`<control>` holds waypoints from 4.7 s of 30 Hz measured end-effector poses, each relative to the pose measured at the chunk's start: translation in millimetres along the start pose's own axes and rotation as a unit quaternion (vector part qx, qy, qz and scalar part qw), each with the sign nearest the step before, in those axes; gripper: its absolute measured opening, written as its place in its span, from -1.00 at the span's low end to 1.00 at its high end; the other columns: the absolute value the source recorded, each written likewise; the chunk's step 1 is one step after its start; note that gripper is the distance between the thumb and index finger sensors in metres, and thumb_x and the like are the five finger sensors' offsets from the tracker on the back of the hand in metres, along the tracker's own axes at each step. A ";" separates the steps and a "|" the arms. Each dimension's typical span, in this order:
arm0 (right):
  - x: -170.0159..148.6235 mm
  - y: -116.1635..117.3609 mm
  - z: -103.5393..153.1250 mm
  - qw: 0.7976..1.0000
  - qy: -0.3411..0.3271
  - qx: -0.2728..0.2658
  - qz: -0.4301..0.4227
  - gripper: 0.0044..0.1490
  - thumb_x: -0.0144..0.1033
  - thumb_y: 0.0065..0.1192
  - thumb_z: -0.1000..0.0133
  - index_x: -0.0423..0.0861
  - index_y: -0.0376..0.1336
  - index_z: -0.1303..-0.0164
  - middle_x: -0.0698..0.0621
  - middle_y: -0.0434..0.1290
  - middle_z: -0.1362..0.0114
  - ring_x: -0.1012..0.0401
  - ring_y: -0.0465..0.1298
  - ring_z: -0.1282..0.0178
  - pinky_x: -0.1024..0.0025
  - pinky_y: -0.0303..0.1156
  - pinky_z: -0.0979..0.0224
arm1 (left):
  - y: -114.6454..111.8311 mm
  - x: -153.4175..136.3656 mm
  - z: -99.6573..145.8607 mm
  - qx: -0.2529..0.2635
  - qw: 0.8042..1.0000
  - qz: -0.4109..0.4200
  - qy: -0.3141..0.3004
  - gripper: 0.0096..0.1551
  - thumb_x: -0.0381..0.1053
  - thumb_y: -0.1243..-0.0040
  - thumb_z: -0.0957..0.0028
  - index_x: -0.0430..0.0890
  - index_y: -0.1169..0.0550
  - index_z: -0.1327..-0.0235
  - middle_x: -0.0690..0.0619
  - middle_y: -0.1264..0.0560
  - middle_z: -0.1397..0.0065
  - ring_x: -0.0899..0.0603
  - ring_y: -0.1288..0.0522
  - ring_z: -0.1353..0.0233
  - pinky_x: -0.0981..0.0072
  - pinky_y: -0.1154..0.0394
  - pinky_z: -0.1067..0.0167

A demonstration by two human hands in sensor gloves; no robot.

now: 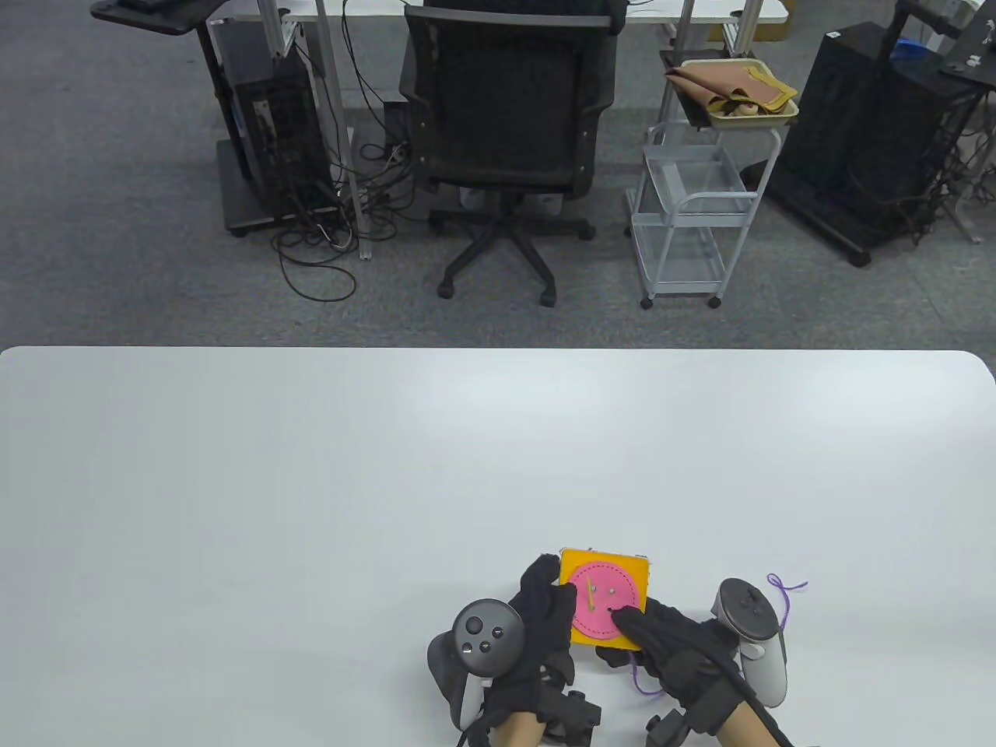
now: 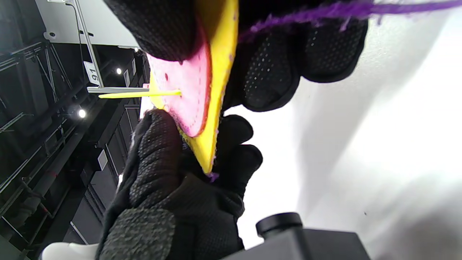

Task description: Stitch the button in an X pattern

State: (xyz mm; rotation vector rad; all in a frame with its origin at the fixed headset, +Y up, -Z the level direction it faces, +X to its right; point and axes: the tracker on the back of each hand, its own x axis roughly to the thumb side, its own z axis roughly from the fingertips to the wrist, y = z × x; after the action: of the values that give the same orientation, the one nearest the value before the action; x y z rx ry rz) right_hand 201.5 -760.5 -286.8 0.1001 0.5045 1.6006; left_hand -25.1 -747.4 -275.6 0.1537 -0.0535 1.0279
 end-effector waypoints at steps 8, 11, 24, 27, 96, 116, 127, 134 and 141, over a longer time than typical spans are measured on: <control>1.7 -2.1 2.2 0.999 -0.012 -0.032 -0.007 -0.45 -0.13 0.05 -0.22 -0.10 0.23 -0.36 -0.11 0.52 -0.28 0.10 0.53 -0.21 0.00 0.39 -0.46 | 2.2 18.0 4.5 0.007 0.998 -0.021 -0.064 -0.46 0.06 -0.12 -0.15 0.05 -0.35 -0.40 -0.16 -0.35 -0.52 -0.34 -0.39 -0.45 -0.20 -0.40 -0.28; 2.4 -2.4 3.0 0.999 -0.016 -0.037 -0.009 -0.45 -0.13 0.05 -0.21 -0.10 0.23 -0.36 -0.10 0.52 -0.28 0.10 0.53 -0.21 0.00 0.39 -0.46 | -4.3 21.2 5.4 -0.017 0.997 -0.016 -0.068 -0.48 0.08 -0.15 -0.14 0.03 -0.40 -0.36 -0.20 -0.26 -0.57 -0.38 -0.30 -0.51 -0.25 -0.32 -0.33; 6.6 4.5 6.3 0.998 -0.036 -0.040 0.026 -0.45 -0.13 0.05 -0.21 -0.10 0.22 -0.37 -0.11 0.51 -0.29 0.09 0.52 -0.22 -0.01 0.38 -0.47 | -14.7 21.3 6.6 -0.031 0.998 -0.003 -0.046 -0.56 0.05 -0.19 -0.12 0.03 -0.43 -0.25 -0.27 -0.17 -0.58 -0.43 -0.22 -0.51 -0.32 -0.25 -0.34; 6.2 6.1 6.4 0.998 -0.036 -0.037 0.026 -0.44 -0.13 0.05 -0.21 -0.10 0.22 -0.37 -0.11 0.51 -0.29 0.09 0.52 -0.22 -0.01 0.39 -0.47 | -12.9 19.8 5.9 -0.025 0.999 -0.006 -0.045 -0.61 0.02 -0.19 -0.12 0.04 -0.46 -0.20 -0.25 -0.20 -0.56 -0.42 -0.25 -0.50 -0.31 -0.27 -0.32; -4.1 -49.2 2.4 0.986 0.008 -0.168 0.015 -0.44 -0.11 0.07 -0.19 -0.08 0.23 -0.36 -0.05 0.54 -0.19 0.14 0.54 -0.14 0.03 0.39 -0.45 | 130.0 -62.4 20.4 0.278 0.931 0.229 0.060 -0.57 -0.03 -0.03 -0.17 -0.11 -0.36 -0.25 0.07 -0.65 -0.14 -0.08 -0.70 -0.09 0.02 -0.62 -0.02; -0.4 -36.1 1.6 0.987 -0.024 -0.150 0.051 -0.44 -0.12 0.12 -0.17 -0.03 0.19 -0.37 -0.02 0.55 -0.14 0.16 0.54 -0.11 0.05 0.41 -0.43 | 95.8 -7.0 9.7 0.180 0.981 0.072 -0.029 -0.60 -0.01 -0.22 -0.11 0.00 -0.55 -0.21 0.08 -0.63 -0.12 -0.10 -0.65 -0.11 -0.02 -0.57 -0.06; 4.2 -24.2 1.3 0.989 -0.054 -0.119 0.072 -0.46 -0.16 0.03 -0.20 -0.02 0.18 -0.39 -0.04 0.52 -0.18 0.13 0.51 -0.15 0.02 0.36 -0.46 | 33.8 44.9 9.5 0.052 0.979 -0.149 -0.132 -0.61 0.02 -0.33 -0.02 -0.03 -0.68 -0.07 0.07 -0.72 0.06 -0.05 -0.71 0.10 0.09 -0.63 0.13; 9.5 -13.6 4.6 0.982 -0.080 -0.123 0.122 -0.46 -0.15 0.04 -0.19 -0.01 0.19 -0.38 -0.04 0.53 -0.18 0.14 0.52 -0.14 0.02 0.37 -0.46 | 8.8 54.7 11.4 0.003 0.966 -0.213 -0.148 -0.60 0.02 -0.33 -0.01 -0.03 -0.60 -0.07 0.08 -0.72 0.09 -0.04 -0.71 0.14 0.10 -0.63 0.16; 12.0 -9.0 6.8 0.976 -0.092 -0.127 0.149 -0.46 -0.15 0.05 -0.19 -0.01 0.19 -0.38 -0.04 0.53 -0.18 0.13 0.52 -0.14 0.02 0.37 -0.47 | 5.2 57.3 13.3 0.014 0.954 -0.261 -0.143 -0.62 0.01 -0.32 -0.01 -0.07 -0.61 -0.05 0.06 -0.72 0.11 -0.05 -0.70 0.16 0.08 -0.63 0.17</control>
State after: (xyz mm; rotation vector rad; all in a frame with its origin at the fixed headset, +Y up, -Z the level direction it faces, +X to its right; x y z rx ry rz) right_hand 211.0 -747.1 -286.9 0.1346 0.1414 1.9153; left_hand 0.4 -698.2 -255.3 0.3243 -0.2492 0.4712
